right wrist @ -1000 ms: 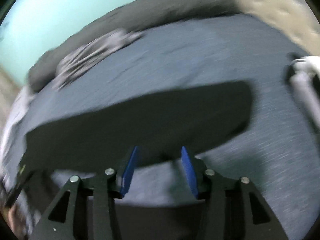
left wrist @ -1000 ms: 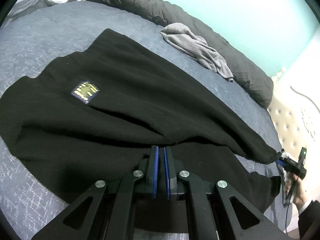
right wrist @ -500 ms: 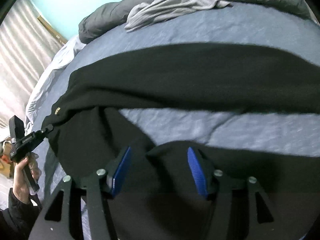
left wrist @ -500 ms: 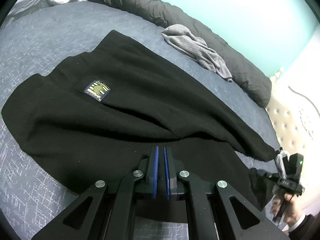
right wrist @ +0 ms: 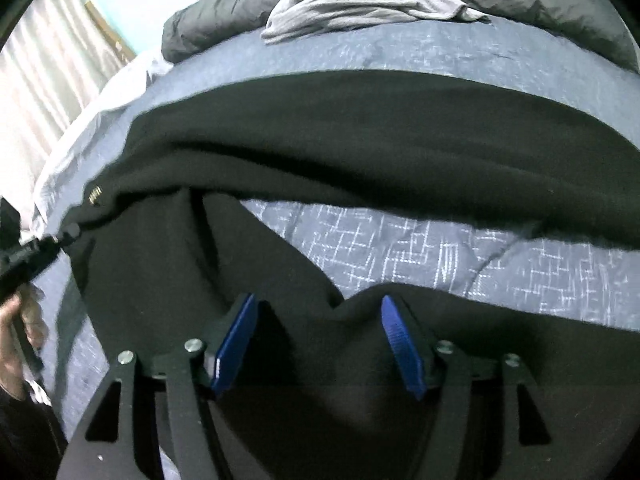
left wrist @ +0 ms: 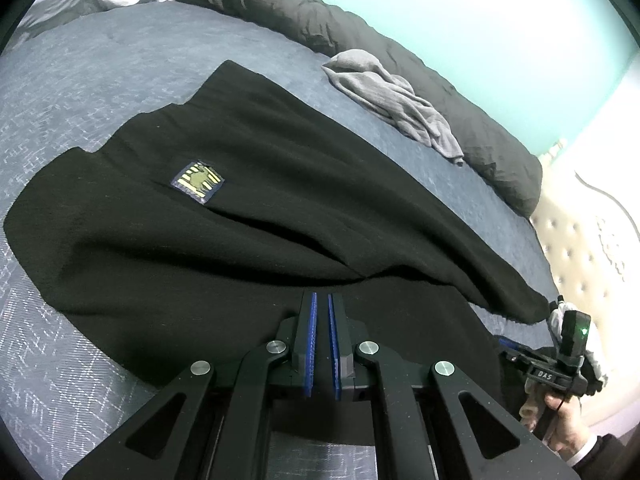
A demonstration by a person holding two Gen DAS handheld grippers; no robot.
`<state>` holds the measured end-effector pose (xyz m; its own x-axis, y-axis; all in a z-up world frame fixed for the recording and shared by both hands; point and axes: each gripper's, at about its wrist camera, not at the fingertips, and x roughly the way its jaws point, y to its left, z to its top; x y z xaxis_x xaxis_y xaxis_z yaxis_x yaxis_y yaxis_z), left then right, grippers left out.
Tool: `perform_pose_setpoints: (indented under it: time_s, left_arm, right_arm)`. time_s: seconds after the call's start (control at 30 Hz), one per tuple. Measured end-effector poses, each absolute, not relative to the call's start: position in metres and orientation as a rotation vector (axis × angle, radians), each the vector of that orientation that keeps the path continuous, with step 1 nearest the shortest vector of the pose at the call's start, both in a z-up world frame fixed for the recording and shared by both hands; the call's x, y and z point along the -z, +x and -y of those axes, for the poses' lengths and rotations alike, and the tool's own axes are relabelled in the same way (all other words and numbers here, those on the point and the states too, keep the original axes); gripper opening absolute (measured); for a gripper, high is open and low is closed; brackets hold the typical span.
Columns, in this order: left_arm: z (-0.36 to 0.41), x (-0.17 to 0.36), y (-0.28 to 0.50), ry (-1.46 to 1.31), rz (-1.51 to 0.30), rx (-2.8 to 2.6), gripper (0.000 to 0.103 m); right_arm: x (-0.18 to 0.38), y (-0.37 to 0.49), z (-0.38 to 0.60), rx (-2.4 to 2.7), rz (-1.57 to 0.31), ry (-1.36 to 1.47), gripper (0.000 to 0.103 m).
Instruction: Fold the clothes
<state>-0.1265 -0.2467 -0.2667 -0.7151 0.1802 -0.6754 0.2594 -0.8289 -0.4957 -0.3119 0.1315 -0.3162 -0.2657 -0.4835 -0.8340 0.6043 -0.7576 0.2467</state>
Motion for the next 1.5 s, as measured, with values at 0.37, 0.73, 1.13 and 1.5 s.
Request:
perform_pose_setpoints:
  time_s: [0.37,0.73,1.13,1.5]
  left_arm:
    - [0.246,0.267,-0.127,1.173,-0.896,2.721,0.006]
    - [0.260,0.266,-0.119,1.139,-0.907,2.692,0.006]
    - [0.325,0.261,-0.084,1.002,-0.898,2.554,0.006]
    - [0.364,0.275,-0.068,0.992,-0.937,2.442,0.006]
  right_arm:
    - [0.304,-0.313,-0.130,2.110,-0.257,1.269,0.006]
    - [0.307,-0.353,-0.133,2.151,-0.139,1.346,0.006]
    - [0.291,-0.351,-0.161,2.222,0.059,1.297,0.013]
    - [0.257,-0.363,-0.048,2.057,-0.137,1.185,0.041]
